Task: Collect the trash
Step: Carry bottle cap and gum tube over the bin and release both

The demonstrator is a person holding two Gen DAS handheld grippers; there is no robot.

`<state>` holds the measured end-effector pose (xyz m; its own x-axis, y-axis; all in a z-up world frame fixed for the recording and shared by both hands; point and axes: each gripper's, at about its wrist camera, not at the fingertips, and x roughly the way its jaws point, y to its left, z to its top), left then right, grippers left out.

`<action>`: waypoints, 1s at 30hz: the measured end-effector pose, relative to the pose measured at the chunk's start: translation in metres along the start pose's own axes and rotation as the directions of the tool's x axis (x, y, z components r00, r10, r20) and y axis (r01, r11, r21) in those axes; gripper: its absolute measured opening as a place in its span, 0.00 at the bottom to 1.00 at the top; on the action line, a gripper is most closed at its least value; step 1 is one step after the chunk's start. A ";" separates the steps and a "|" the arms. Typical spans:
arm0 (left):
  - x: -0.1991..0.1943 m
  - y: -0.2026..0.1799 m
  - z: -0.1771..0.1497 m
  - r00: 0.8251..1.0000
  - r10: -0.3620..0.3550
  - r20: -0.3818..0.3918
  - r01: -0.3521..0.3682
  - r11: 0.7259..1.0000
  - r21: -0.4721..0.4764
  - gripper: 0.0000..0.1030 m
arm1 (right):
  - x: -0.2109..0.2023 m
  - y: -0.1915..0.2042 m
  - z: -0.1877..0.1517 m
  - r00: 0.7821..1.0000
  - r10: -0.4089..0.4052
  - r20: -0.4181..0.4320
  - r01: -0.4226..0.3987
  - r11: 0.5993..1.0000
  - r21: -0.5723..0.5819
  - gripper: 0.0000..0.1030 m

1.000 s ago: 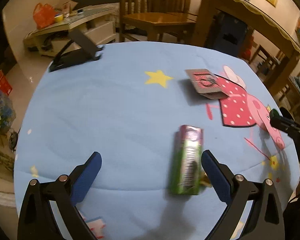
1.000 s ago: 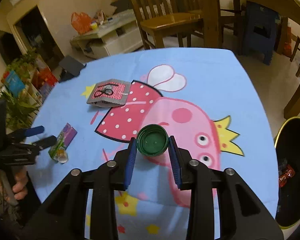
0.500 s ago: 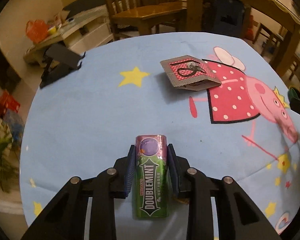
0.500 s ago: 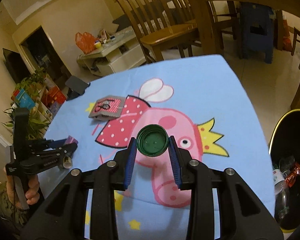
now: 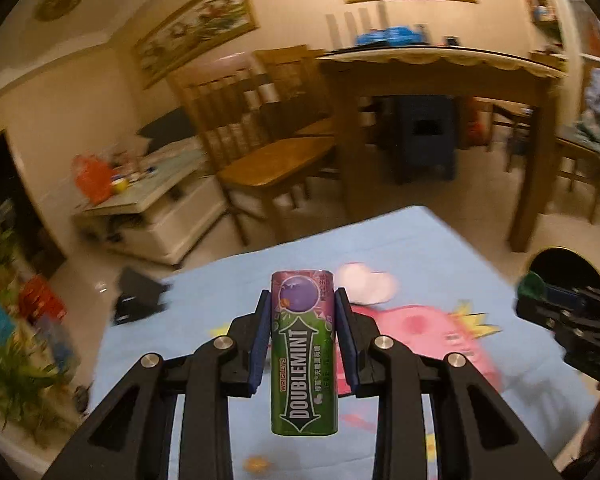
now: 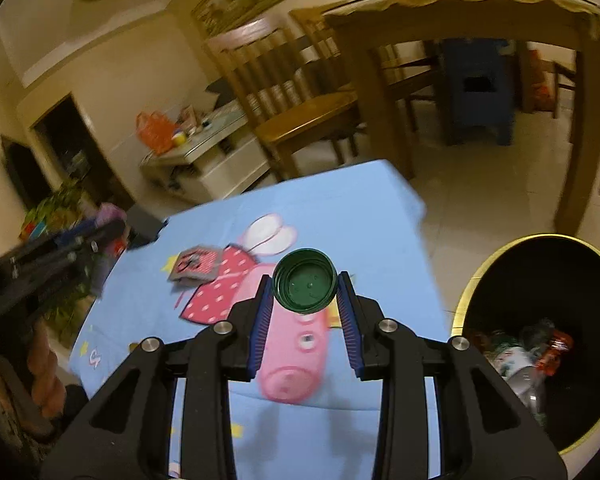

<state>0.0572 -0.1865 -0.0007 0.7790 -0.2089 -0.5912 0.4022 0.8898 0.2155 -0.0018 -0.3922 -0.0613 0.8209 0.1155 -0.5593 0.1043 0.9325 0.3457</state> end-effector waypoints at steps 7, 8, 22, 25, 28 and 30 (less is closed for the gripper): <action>0.014 -0.070 0.003 0.992 -0.122 -0.040 0.125 0.988 0.087 0.28 | -0.042 -0.063 0.008 0.990 -0.122 0.071 0.114 0.988 0.108 0.31; 0.013 -0.078 0.003 0.990 -0.135 -0.037 0.138 0.985 0.099 0.28 | -0.047 -0.068 0.009 0.988 -0.132 0.078 0.122 0.986 0.117 0.31; -0.002 -0.166 0.013 0.968 -0.249 0.016 0.239 0.943 0.233 0.28 | -0.098 -0.158 -0.003 0.959 -0.264 0.103 0.220 0.923 0.316 0.31; -0.005 -0.178 0.014 0.960 -0.279 0.020 0.265 0.930 0.253 0.28 | -0.099 -0.167 -0.007 0.955 -0.279 0.096 0.233 0.912 0.338 0.31; -0.004 -0.193 0.015 0.952 -0.305 0.017 0.289 0.918 0.273 0.28 | -0.101 -0.174 -0.010 0.952 -0.294 0.083 0.246 0.899 0.363 0.31; -0.003 -0.202 0.015 0.949 -0.316 0.012 0.300 0.912 0.280 0.28 | -0.102 -0.177 -0.013 0.951 -0.301 0.078 0.252 0.892 0.375 0.31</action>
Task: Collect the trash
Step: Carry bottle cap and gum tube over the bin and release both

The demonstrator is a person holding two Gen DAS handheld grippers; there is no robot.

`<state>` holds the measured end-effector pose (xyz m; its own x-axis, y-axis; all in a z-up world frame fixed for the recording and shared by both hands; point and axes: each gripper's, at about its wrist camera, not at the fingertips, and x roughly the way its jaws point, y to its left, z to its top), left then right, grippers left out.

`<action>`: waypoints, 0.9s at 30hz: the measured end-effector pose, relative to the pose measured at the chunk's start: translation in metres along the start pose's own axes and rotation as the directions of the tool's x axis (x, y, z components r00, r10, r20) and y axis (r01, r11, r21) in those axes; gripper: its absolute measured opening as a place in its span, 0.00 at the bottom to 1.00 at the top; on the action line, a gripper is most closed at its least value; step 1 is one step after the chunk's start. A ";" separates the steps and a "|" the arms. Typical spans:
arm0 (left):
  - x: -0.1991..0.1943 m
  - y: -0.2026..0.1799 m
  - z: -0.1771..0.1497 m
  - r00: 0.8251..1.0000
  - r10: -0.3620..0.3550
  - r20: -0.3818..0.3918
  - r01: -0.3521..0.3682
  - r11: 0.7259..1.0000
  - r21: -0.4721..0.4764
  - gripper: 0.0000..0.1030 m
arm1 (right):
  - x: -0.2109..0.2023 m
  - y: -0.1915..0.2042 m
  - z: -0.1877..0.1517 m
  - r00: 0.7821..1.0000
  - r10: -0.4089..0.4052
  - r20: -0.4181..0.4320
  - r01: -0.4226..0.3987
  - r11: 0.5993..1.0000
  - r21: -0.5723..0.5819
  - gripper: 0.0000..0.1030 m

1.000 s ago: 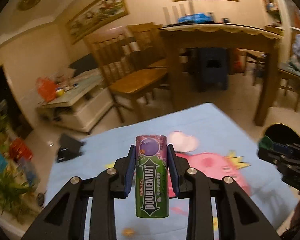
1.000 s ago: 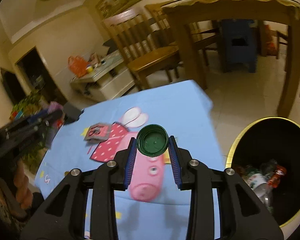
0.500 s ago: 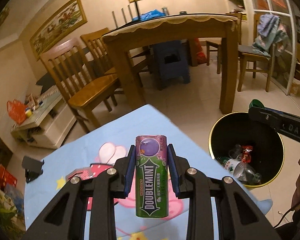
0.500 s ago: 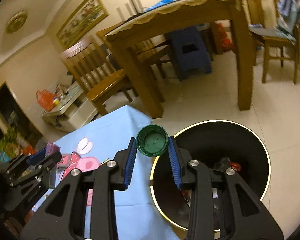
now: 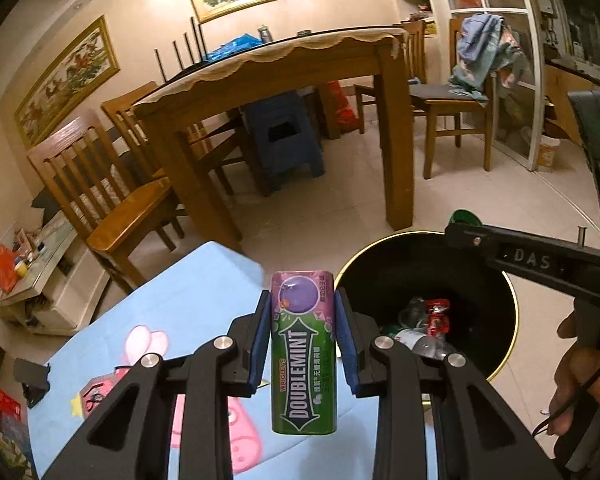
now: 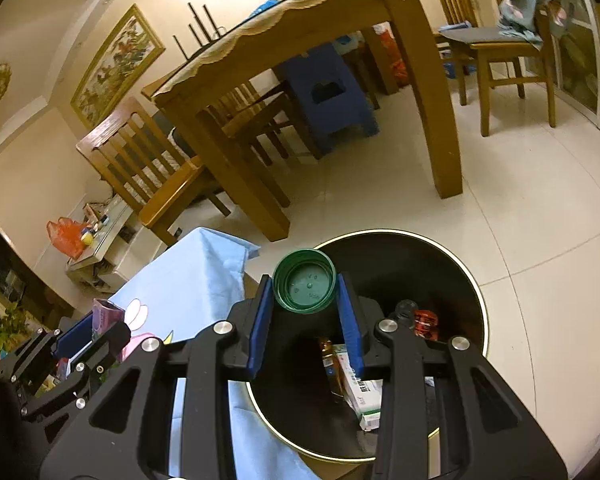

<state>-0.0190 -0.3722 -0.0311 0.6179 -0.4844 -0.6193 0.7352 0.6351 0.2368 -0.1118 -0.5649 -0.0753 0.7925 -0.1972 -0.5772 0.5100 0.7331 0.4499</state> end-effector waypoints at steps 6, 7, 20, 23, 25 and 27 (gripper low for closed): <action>0.013 -0.016 0.005 0.999 -0.031 -0.007 0.032 0.999 0.019 0.28 | 0.001 -0.006 0.000 1.000 -0.022 -0.004 0.022 0.999 0.034 0.31; 0.014 -0.018 0.005 0.999 -0.036 -0.010 0.036 0.999 0.021 0.28 | 0.001 -0.008 0.000 1.000 -0.025 -0.005 0.026 0.999 0.040 0.31; 0.036 -0.035 0.007 0.997 -0.071 -0.035 0.073 0.996 0.041 0.30 | -0.010 -0.022 -0.001 0.996 -0.079 0.033 0.075 0.991 0.112 0.61; 0.037 -0.041 0.010 0.997 -0.075 -0.019 0.076 0.996 0.056 0.48 | -0.017 -0.029 0.000 0.993 -0.099 0.061 0.090 0.987 0.132 0.65; 0.035 -0.042 0.011 0.997 -0.082 -0.007 0.083 0.995 0.057 0.52 | -0.021 -0.030 0.000 0.991 -0.106 0.075 0.095 0.985 0.142 0.65; 0.032 -0.043 0.012 0.996 -0.089 -0.001 0.089 0.994 0.058 0.52 | -0.023 -0.034 0.000 0.990 -0.111 0.082 0.098 0.984 0.148 0.66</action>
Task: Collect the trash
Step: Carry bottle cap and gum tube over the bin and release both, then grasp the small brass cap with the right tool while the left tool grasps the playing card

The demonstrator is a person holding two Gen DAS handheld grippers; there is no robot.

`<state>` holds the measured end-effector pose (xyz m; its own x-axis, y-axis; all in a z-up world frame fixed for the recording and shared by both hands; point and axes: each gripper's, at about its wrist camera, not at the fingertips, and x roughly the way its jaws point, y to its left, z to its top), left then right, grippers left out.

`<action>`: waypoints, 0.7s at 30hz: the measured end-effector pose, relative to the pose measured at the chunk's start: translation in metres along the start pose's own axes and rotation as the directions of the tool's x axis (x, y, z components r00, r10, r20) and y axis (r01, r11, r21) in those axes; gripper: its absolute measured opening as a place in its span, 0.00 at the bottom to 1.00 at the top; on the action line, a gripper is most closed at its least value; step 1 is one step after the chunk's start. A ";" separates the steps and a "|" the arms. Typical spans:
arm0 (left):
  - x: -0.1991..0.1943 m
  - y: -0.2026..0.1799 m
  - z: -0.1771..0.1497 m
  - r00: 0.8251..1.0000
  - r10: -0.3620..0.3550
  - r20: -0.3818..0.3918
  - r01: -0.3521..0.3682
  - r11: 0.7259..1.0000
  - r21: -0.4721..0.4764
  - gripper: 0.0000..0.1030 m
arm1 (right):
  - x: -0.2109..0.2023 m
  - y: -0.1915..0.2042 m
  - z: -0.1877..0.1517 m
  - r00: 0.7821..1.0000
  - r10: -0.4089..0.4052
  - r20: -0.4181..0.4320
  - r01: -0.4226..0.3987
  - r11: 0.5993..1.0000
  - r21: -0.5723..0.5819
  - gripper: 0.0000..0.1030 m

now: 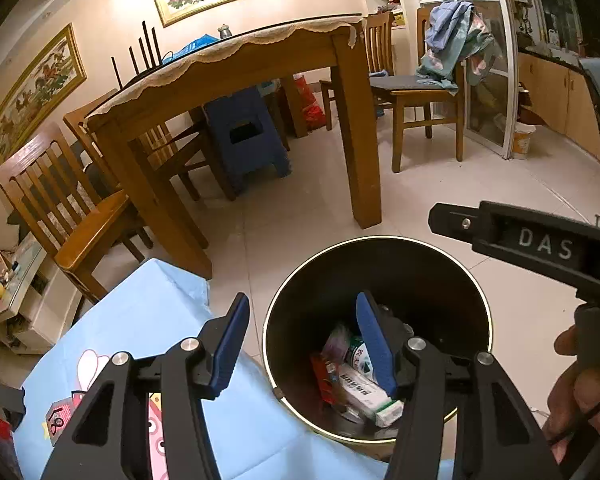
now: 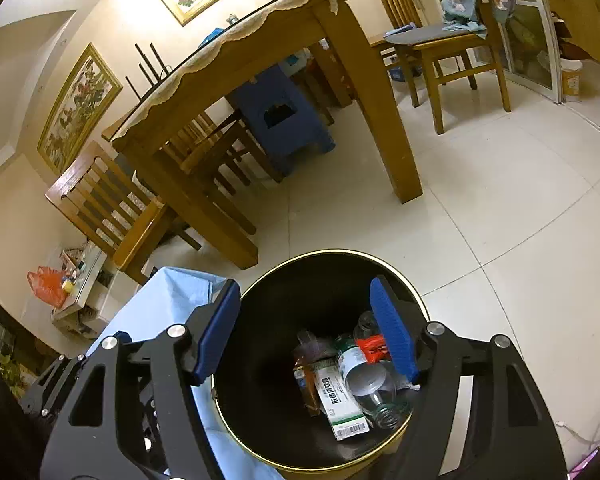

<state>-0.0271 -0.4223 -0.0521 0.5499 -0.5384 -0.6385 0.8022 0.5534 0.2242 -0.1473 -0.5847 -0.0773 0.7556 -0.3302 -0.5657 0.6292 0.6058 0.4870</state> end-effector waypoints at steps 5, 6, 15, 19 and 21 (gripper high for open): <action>-0.008 0.003 -0.001 1.000 0.017 0.022 -0.017 1.000 0.000 0.54 | 0.000 -0.002 0.000 1.000 -0.004 0.002 0.004 1.000 -0.005 0.66; -0.010 0.003 -0.001 1.000 0.017 0.024 -0.017 1.000 -0.002 0.55 | 0.000 -0.001 0.000 1.000 -0.004 0.001 0.004 1.000 -0.009 0.66; -0.039 0.031 -0.003 0.998 0.021 0.052 -0.018 0.998 -0.064 0.65 | 0.009 0.016 -0.003 0.999 -0.039 -0.006 0.039 0.998 -0.052 0.69; -0.057 0.044 -0.005 0.997 0.020 0.073 -0.013 0.995 -0.095 0.72 | 0.014 0.028 -0.005 0.998 -0.066 -0.006 0.065 0.994 -0.083 0.71; -0.069 0.052 -0.006 0.996 0.017 0.090 -0.007 0.993 -0.114 0.76 | 0.018 0.034 -0.005 0.997 -0.079 -0.007 0.077 0.992 -0.101 0.71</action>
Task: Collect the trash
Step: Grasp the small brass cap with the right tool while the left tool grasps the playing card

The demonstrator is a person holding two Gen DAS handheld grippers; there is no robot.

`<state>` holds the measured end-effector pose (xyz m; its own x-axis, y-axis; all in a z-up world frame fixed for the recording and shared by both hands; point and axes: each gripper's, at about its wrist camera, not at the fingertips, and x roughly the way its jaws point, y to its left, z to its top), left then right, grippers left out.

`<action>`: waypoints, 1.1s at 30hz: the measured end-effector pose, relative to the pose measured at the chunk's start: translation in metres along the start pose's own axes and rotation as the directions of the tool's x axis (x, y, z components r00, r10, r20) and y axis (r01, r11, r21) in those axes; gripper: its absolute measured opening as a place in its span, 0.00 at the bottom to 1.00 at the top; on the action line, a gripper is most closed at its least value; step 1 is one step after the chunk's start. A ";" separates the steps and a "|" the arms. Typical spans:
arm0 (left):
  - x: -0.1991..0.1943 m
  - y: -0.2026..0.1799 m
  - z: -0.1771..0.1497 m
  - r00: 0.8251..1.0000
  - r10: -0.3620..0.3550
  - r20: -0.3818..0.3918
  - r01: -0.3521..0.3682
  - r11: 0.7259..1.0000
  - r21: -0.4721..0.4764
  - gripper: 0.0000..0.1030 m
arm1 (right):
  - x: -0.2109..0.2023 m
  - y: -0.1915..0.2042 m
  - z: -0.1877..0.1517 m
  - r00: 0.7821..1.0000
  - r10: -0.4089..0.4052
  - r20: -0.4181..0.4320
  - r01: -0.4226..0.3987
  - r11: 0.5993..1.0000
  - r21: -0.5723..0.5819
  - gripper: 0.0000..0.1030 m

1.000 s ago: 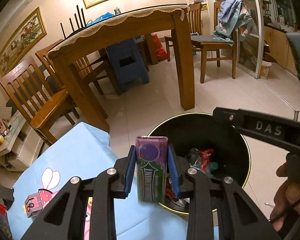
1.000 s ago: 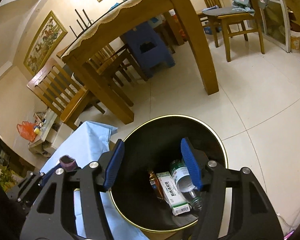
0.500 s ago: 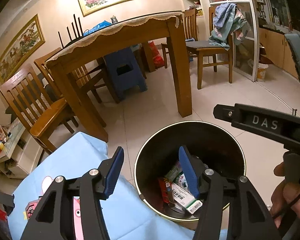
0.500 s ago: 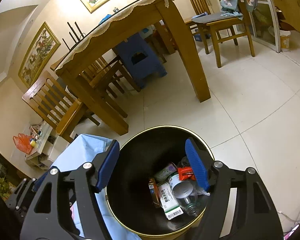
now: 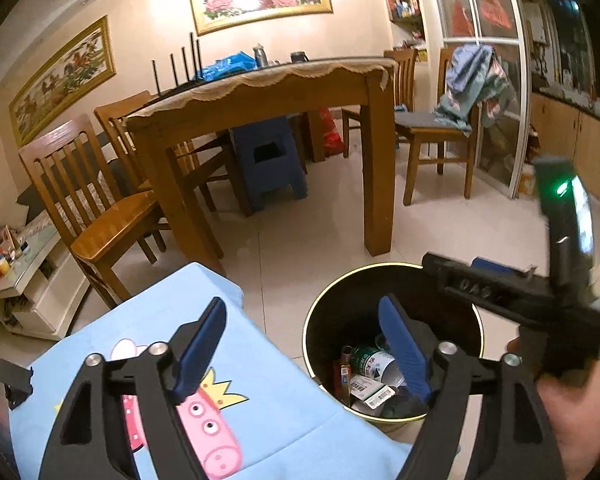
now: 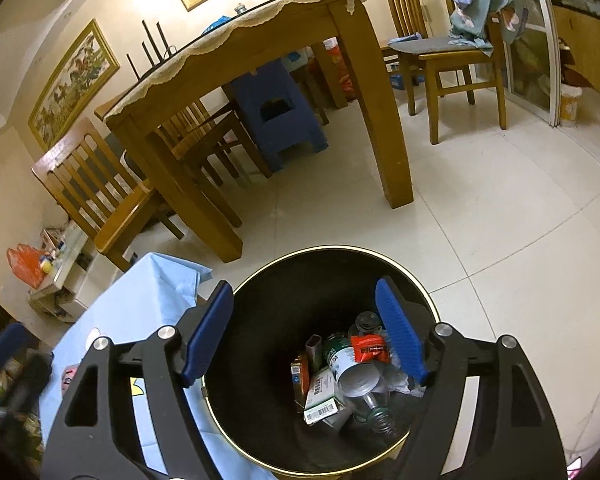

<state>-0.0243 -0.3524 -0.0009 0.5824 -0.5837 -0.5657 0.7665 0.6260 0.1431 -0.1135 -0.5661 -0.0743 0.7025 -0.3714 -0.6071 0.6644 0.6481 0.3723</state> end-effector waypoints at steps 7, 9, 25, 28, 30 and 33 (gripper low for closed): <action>-0.043 0.031 0.000 0.998 0.016 0.059 -0.012 0.998 -0.063 0.82 | 0.013 0.028 -0.007 0.999 -0.035 -0.007 0.034 0.996 -0.083 0.73; -0.052 0.039 -0.001 0.997 0.036 0.069 -0.031 0.997 -0.074 0.82 | 0.016 0.043 -0.011 1.000 -0.027 -0.006 0.026 0.992 -0.122 0.73; -0.117 0.301 -0.188 0.839 0.425 -0.339 -0.532 0.768 -0.356 0.93 | -0.002 0.287 -0.184 0.815 0.334 -0.473 -0.564 0.645 -0.516 0.77; -0.142 0.339 -0.216 0.805 0.456 -0.379 -0.588 0.701 -0.404 0.93 | -0.013 0.335 -0.217 0.777 0.333 -0.534 -0.619 0.555 -0.555 0.77; -0.155 0.354 -0.229 0.797 0.463 -0.388 -0.601 0.675 -0.427 0.93 | -0.019 0.361 -0.239 0.759 0.316 -0.569 -0.644 0.494 -0.585 0.72; -0.161 0.359 -0.237 0.808 0.447 -0.384 -0.587 0.675 -0.448 0.93 | -0.021 0.389 -0.265 0.753 0.281 -0.595 -0.652 0.436 -0.620 0.59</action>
<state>0.0928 0.0887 -0.0507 0.7090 0.0070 -0.7051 0.0543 0.9964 0.0645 0.0628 -0.1300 -0.1031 0.5640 0.2977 -0.7702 -0.3268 0.9371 0.1229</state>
